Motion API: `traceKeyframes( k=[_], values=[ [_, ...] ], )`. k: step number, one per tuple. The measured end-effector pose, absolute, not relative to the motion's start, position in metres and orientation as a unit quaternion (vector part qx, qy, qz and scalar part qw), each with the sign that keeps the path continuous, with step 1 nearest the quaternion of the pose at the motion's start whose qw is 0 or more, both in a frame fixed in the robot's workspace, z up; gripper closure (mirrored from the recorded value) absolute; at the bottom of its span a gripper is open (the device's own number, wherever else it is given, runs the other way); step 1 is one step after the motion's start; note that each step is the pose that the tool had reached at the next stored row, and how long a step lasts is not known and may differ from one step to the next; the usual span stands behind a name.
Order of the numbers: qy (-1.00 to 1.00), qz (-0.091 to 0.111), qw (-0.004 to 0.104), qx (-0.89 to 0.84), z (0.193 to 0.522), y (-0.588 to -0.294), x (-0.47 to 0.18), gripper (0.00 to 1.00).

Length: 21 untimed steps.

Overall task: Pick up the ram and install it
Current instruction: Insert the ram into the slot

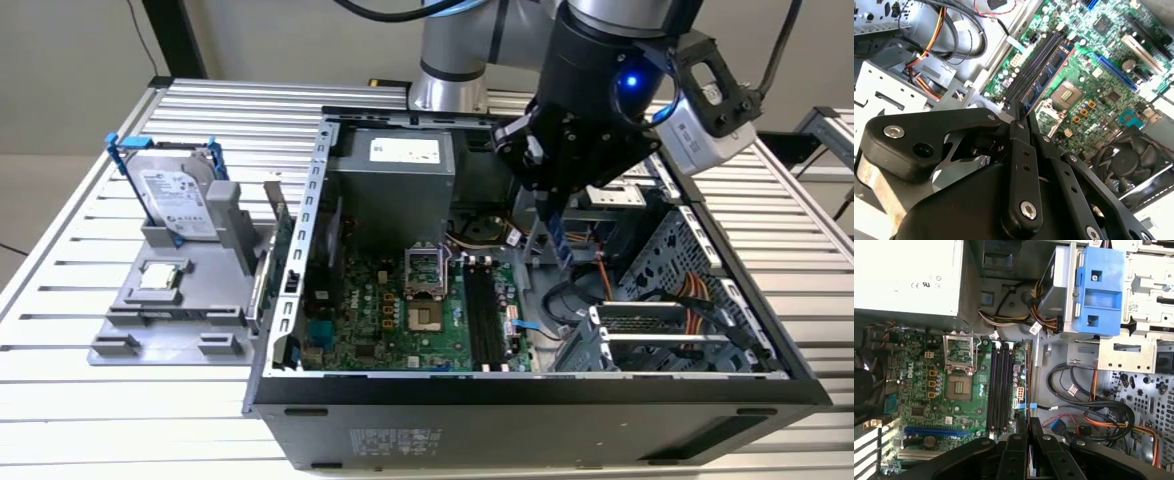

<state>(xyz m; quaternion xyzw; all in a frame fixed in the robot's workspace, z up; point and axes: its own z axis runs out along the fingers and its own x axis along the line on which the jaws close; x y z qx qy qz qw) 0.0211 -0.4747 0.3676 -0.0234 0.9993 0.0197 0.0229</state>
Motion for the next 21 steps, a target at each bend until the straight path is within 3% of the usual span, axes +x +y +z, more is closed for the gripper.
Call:
traceKeyframes(
  k=[21],
  values=[
    [0.999,0.021,0.023,-0.023,0.356,-0.475,0.021,1.0]
  ],
)
